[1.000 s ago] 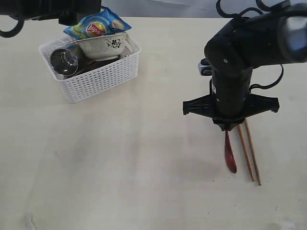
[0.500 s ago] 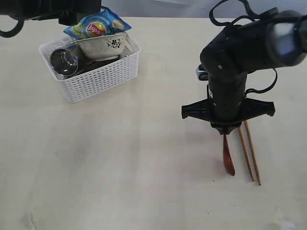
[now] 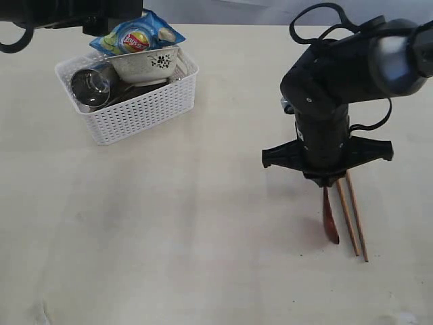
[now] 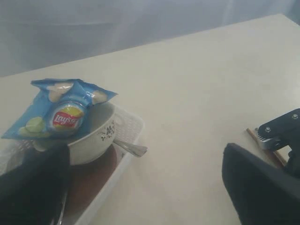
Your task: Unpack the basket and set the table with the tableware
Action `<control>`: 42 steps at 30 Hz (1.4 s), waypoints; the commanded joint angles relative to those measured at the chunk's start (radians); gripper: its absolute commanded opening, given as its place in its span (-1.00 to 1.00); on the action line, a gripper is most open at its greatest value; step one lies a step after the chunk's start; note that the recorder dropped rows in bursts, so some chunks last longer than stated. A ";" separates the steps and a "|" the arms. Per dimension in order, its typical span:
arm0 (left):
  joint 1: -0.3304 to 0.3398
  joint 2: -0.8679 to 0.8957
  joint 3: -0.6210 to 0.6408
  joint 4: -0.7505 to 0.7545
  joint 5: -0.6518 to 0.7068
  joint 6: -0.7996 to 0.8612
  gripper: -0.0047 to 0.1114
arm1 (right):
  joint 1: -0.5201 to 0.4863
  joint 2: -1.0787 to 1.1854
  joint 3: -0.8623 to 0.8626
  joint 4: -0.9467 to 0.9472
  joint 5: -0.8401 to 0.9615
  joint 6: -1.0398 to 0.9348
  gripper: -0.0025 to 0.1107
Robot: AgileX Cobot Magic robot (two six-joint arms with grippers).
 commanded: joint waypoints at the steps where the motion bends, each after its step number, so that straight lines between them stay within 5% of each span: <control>1: -0.005 0.001 -0.002 0.008 0.002 0.001 0.48 | -0.001 -0.002 0.001 -0.017 -0.015 0.027 -0.96; 22: -0.005 0.001 -0.002 0.008 0.002 0.001 0.48 | -0.001 -0.002 0.001 0.039 0.029 0.011 -0.96; 30: -0.005 -0.001 -0.002 0.008 0.001 0.001 0.48 | -0.003 -0.002 0.001 0.043 0.030 0.002 -0.33; 35: -0.005 -0.001 -0.002 0.008 0.001 0.001 0.48 | -0.003 -0.002 -0.001 0.024 0.030 -0.031 -0.34; 42: -0.005 -0.001 -0.002 0.043 0.029 0.001 0.48 | -0.028 -0.069 -0.178 0.050 0.159 -0.399 -0.34</control>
